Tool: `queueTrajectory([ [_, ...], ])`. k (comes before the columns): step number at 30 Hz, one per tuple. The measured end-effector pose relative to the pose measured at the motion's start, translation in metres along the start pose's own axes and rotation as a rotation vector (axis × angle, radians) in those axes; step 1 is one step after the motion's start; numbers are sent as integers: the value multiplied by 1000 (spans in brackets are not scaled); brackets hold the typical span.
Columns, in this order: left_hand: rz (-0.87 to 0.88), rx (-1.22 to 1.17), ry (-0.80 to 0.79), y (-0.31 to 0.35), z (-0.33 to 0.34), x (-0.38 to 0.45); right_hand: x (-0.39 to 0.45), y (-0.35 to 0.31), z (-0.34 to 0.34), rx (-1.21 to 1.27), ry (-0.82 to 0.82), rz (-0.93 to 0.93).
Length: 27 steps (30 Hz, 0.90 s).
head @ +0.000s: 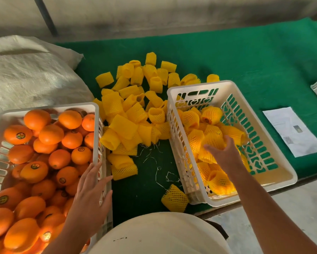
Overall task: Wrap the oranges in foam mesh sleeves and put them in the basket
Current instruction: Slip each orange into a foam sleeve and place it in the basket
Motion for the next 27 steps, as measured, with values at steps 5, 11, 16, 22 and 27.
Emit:
queueTrajectory([
  [5, -23, -29, 10, -1, -3, 5, 13, 42, 18, 10, -46, 110],
  [11, -44, -81, 10, 1, -5, 3, 18, 53, 22, -3, -62, 103],
  [16, -50, -104, 15, 0, -5, 1, 3, 38, 0, -133, 19, 45],
  [22, -51, -107, 26, 3, -6, 4, -65, -75, -14, -161, 175, -500],
  [27, -38, -111, 27, 5, -9, 4, -139, -103, 96, -315, -423, -691],
])
Point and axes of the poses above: each hand's wrist, its own x-axis towards the middle knuckle, its own z-axis out of the palm, y = z × x, the point moved 8 cm from there along x, towards the middle knuckle, and after that the axes turned 4 degrees about y, right-handed, at the moved point
